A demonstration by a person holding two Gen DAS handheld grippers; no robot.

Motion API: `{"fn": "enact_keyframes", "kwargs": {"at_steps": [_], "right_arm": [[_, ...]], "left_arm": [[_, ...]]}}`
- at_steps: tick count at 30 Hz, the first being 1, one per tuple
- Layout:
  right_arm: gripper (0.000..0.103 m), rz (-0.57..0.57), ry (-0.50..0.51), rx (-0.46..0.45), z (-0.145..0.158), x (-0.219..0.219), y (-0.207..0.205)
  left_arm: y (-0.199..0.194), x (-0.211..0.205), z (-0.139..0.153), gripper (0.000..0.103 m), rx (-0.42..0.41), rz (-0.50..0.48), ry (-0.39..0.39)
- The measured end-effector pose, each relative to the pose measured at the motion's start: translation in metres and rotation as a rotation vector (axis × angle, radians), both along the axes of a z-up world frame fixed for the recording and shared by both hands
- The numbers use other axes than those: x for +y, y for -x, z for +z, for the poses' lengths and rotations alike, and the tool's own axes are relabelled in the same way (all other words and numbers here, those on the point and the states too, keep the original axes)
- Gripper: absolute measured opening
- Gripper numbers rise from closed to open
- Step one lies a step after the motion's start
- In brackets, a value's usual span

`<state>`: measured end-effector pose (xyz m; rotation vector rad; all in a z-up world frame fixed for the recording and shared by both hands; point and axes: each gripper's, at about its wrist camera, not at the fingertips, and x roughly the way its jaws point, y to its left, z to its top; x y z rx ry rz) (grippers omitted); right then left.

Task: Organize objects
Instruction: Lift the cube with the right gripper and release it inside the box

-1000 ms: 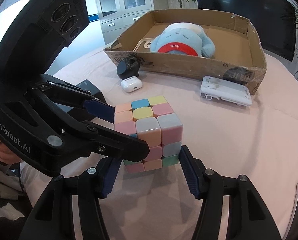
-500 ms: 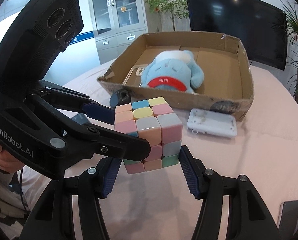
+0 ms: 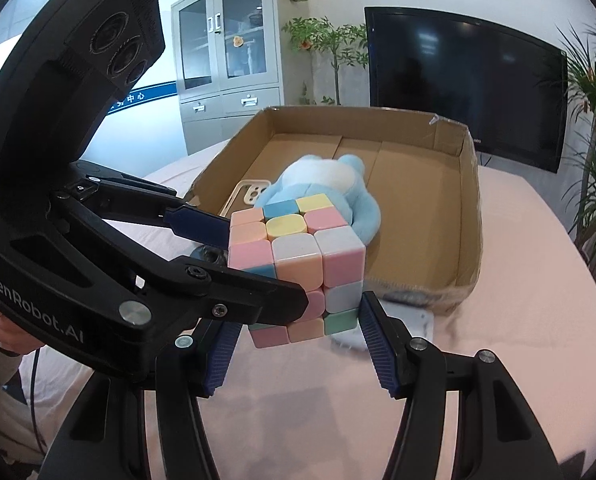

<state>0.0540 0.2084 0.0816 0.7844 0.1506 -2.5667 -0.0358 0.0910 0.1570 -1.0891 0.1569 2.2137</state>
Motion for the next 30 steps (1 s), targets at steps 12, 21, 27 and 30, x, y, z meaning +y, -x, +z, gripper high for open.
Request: {"fn": "enact_keyframes", "kwargs": {"at_steps": [12, 21, 27, 30], "right_arm": [[0.057, 0.02, -0.061, 0.117, 0.056, 0.002, 0.039], [0.057, -0.012, -0.02, 0.098, 0.064, 0.02, 0.09], [0.057, -0.021, 0.004, 0.042, 0.043, 0.038, 0.118], [0.057, -0.027, 0.008, -0.003, 0.026, 0.045, 0.135]], "left_arm": [[0.04, 0.008, 0.047, 0.059, 0.107, 0.027, -0.009], [0.095, 0.021, 0.044, 0.059, 0.057, 0.02, -0.026], [0.118, 0.036, 0.018, 0.059, 0.015, 0.007, -0.008], [0.133, 0.04, 0.0, 0.059, -0.03, 0.01, -0.011]]}}
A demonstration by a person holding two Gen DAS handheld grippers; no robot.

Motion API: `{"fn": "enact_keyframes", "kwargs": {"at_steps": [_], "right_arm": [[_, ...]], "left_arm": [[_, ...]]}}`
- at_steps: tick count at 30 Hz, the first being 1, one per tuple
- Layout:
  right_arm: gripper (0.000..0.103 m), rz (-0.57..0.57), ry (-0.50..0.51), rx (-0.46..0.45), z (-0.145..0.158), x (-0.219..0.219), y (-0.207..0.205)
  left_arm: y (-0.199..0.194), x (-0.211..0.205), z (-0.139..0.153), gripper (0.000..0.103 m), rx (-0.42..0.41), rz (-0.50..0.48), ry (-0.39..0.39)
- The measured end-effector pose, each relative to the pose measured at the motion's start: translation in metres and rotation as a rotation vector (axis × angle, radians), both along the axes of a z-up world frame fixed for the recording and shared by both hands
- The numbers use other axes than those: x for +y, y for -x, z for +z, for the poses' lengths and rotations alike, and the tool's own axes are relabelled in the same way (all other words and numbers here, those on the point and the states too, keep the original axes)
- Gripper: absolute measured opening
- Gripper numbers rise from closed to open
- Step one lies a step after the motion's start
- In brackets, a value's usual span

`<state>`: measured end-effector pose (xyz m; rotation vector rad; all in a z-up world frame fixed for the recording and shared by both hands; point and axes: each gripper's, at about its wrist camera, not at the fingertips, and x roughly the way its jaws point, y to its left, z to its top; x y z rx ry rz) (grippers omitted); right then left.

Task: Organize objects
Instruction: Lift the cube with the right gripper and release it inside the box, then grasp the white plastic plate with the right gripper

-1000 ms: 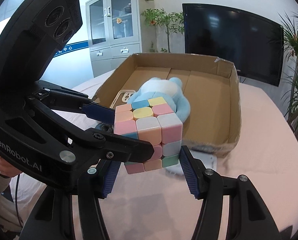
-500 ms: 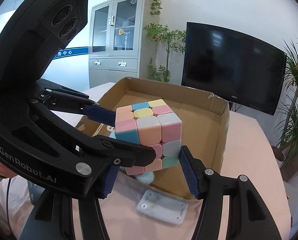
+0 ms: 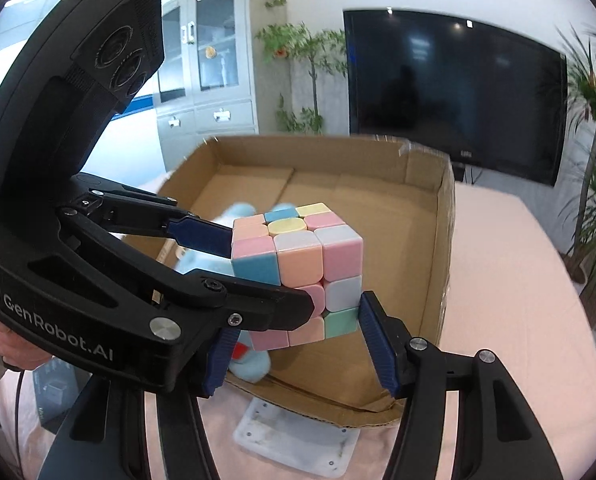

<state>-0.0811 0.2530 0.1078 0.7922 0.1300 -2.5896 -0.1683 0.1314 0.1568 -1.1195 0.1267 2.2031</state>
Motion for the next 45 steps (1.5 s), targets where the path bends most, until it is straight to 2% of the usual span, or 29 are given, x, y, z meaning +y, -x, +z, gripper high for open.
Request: {"fn": "enact_keyframes", "kwargs": {"at_steps": [3, 9, 11, 14, 16, 19, 20, 21, 22, 25, 28, 30, 31, 33, 34, 35, 36, 38, 40, 45], "right_arm": [[0.057, -0.004, 0.005, -0.058, -0.019, 0.006, 0.014], [0.057, -0.006, -0.007, -0.139, -0.043, 0.01, 0.033], [0.057, -0.013, -0.013, -0.143, -0.042, 0.01, 0.032], [0.058, -0.002, -0.012, -0.127, -0.032, 0.014, 0.029], [0.059, -0.01, -0.033, -0.119, -0.021, 0.021, 0.021], [0.061, -0.03, -0.058, -0.143, -0.011, 0.039, 0.017], [0.064, -0.024, -0.048, -0.18, -0.011, 0.05, 0.016], [0.071, -0.012, -0.039, -0.223, -0.014, 0.056, 0.017], [0.073, -0.002, -0.041, -0.289, -0.022, 0.065, 0.018], [0.073, -0.051, -0.084, -0.384, -0.041, 0.081, 0.023], [0.07, -0.038, 0.0, -0.46, -0.054, 0.092, 0.03], [0.068, -0.007, 0.071, -0.489, -0.065, 0.094, 0.024], [0.063, 0.024, 0.09, -0.519, -0.074, 0.092, 0.022], [0.053, 0.002, 0.059, -0.551, -0.086, 0.084, 0.028], [0.053, -0.001, 0.086, -0.563, -0.089, 0.082, 0.033], [0.053, 0.041, 0.125, -0.584, -0.092, 0.078, 0.034], [0.052, 0.079, 0.127, -0.597, -0.096, 0.072, 0.033], [0.052, 0.084, 0.058, -0.624, -0.108, 0.058, 0.033], [0.051, 0.073, 0.016, -0.637, -0.116, 0.05, 0.034], [0.048, 0.085, 0.052, -0.656, -0.126, 0.05, 0.04]], "left_arm": [[0.014, 0.003, -0.022, 0.059, -0.064, 0.007, -0.004], [0.017, 0.013, -0.044, 0.06, -0.085, 0.053, 0.035], [0.015, 0.011, -0.042, 0.06, -0.079, 0.095, 0.045], [0.007, 0.0, -0.028, 0.074, -0.084, 0.151, 0.013], [-0.004, -0.013, -0.014, 0.076, -0.052, 0.214, 0.0], [-0.031, -0.033, 0.001, 0.08, -0.012, 0.277, -0.019], [-0.04, -0.04, 0.004, 0.081, -0.017, 0.296, -0.029], [-0.044, -0.045, 0.003, 0.081, -0.03, 0.313, -0.029], [-0.053, -0.051, -0.002, 0.081, -0.062, 0.333, -0.029], [-0.069, -0.053, -0.024, 0.081, -0.18, 0.309, -0.059], [-0.085, -0.044, -0.049, 0.081, -0.263, 0.27, -0.07], [-0.094, -0.036, -0.062, 0.08, -0.285, 0.259, -0.065], [-0.096, -0.034, -0.067, 0.08, -0.293, 0.256, -0.071], [-0.095, -0.028, -0.077, 0.079, -0.321, 0.26, -0.08], [-0.092, -0.027, -0.083, 0.079, -0.337, 0.267, -0.085], [-0.09, -0.027, -0.088, 0.079, -0.34, 0.28, -0.085], [-0.089, -0.028, -0.091, 0.079, -0.337, 0.293, -0.088], [-0.086, -0.033, -0.099, 0.077, -0.343, 0.318, -0.093], [-0.082, -0.036, -0.106, 0.07, -0.357, 0.334, -0.113], [-0.07, -0.036, -0.121, 0.054, -0.405, 0.337, -0.158]]}}
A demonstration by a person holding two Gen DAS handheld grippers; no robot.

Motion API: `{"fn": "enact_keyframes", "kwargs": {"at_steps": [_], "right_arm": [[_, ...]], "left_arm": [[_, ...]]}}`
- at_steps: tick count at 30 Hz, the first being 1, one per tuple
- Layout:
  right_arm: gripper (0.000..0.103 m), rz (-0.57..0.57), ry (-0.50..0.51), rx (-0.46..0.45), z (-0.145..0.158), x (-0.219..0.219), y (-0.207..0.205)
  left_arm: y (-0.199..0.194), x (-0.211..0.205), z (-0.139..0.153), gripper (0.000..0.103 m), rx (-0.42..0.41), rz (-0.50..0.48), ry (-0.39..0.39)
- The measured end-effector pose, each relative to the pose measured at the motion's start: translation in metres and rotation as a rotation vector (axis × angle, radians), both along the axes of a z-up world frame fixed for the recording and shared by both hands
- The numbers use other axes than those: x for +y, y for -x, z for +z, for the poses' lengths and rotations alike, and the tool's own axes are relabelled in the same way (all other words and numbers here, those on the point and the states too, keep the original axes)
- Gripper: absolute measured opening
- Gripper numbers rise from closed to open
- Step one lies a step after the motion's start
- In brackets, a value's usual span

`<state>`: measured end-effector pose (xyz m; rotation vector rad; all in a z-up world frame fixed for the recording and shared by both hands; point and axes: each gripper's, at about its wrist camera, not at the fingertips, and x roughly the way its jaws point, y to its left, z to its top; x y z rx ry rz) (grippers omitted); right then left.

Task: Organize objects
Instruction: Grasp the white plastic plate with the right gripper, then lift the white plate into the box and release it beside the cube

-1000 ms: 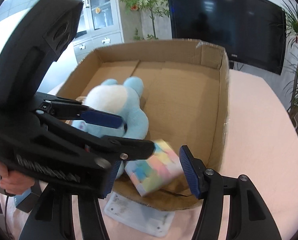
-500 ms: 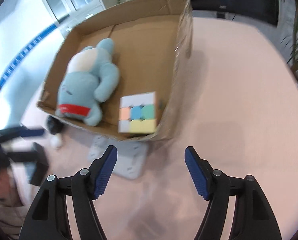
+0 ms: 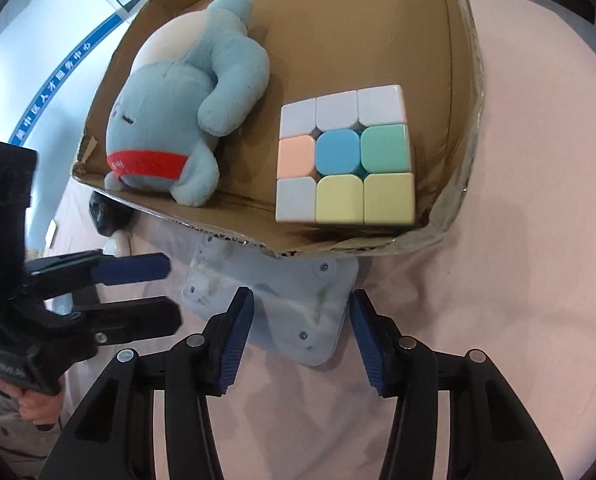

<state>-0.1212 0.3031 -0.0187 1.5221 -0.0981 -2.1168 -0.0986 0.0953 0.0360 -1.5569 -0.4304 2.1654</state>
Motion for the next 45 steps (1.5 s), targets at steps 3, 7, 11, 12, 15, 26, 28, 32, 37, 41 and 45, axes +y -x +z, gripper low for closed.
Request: {"fn": "enact_keyframes", "kwargs": {"at_steps": [3, 7, 11, 12, 15, 26, 28, 32, 37, 41, 45], "right_arm": [[0.048, 0.001, 0.021, -0.007, -0.001, 0.002, 0.003], [0.049, 0.003, 0.027, -0.006, -0.003, 0.003, 0.005], [0.051, 0.004, 0.051, -0.014, -0.007, 0.003, 0.008], [0.051, 0.005, 0.048, -0.013, -0.007, 0.002, 0.007], [0.051, 0.01, 0.049, -0.011, -0.007, 0.0, 0.006], [0.038, 0.119, 0.06, -0.008, 0.002, -0.032, -0.009], [0.038, 0.142, 0.051, -0.003, 0.002, -0.039, -0.011], [0.037, 0.165, 0.066, 0.004, -0.001, -0.048, -0.012], [0.041, 0.154, 0.09, -0.02, -0.01, -0.051, -0.008], [0.04, 0.161, 0.068, 0.005, -0.002, -0.053, -0.012], [0.035, 0.173, 0.071, 0.044, 0.011, -0.055, -0.018]], "left_arm": [[0.005, 0.002, -0.009, 0.052, -0.017, 0.005, -0.01], [0.01, -0.001, -0.018, 0.052, -0.033, 0.025, -0.015], [0.01, -0.003, -0.017, 0.046, -0.002, 0.031, 0.011], [0.01, -0.003, -0.017, 0.046, -0.002, 0.031, 0.011], [0.005, -0.003, -0.015, 0.046, 0.009, 0.013, 0.033], [-0.024, -0.039, 0.008, 0.046, 0.072, 0.053, 0.086], [-0.027, -0.048, 0.001, 0.045, 0.079, 0.056, 0.077], [-0.023, -0.049, -0.01, 0.048, 0.065, 0.075, 0.072], [-0.019, -0.03, -0.009, 0.051, 0.085, 0.08, 0.105], [-0.019, -0.033, -0.003, 0.049, 0.088, 0.079, 0.106], [-0.026, -0.042, 0.007, 0.049, 0.12, 0.099, 0.107]]}}
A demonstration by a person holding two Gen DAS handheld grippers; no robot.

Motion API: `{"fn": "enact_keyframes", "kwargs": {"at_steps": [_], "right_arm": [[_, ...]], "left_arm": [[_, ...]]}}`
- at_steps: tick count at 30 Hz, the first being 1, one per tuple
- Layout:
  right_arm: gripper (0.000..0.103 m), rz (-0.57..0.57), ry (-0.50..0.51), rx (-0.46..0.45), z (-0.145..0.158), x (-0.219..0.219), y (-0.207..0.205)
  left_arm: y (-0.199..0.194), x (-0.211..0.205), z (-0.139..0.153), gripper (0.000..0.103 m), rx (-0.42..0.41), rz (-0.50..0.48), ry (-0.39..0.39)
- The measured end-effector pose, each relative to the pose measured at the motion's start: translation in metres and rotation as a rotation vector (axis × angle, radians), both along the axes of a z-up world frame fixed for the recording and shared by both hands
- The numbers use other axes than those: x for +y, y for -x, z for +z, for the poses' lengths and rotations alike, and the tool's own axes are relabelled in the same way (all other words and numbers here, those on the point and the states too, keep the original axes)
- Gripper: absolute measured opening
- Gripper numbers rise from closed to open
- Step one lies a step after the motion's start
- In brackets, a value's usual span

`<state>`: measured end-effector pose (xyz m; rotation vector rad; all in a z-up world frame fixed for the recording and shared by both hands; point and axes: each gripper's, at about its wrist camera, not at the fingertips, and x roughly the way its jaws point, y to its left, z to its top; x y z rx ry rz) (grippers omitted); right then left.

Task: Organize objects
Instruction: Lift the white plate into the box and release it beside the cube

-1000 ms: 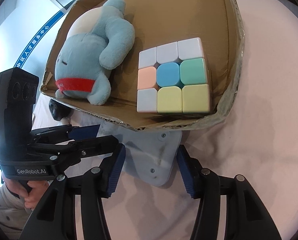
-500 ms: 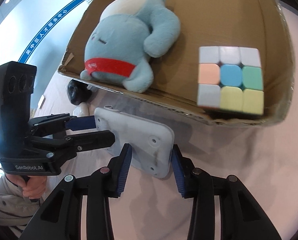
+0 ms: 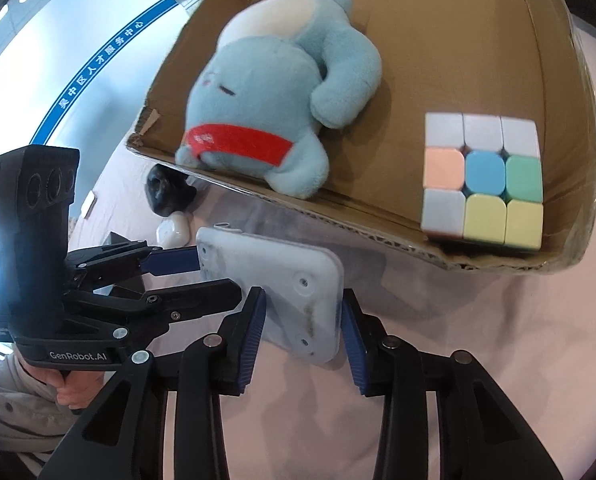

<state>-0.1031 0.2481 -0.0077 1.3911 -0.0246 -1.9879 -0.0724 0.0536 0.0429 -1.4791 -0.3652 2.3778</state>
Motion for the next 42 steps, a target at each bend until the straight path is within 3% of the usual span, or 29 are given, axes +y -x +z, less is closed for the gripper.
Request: {"fn": "enact_keyframes", "kwargs": {"at_steps": [10, 19, 42], "right_arm": [[0.035, 0.018, 0.018, 0.11, 0.039, -0.007, -0.018], [0.035, -0.054, 0.046, 0.226, 0.074, 0.001, -0.03], [0.035, -0.268, 0.165, 0.323, 0.096, 0.041, -0.02]], "left_arm": [[-0.023, -0.014, 0.035, 0.049, 0.093, 0.026, 0.033], [-0.005, 0.009, 0.067, 0.05, 0.161, -0.012, 0.074], [0.041, 0.05, 0.103, 0.053, 0.275, -0.154, 0.147]]}}
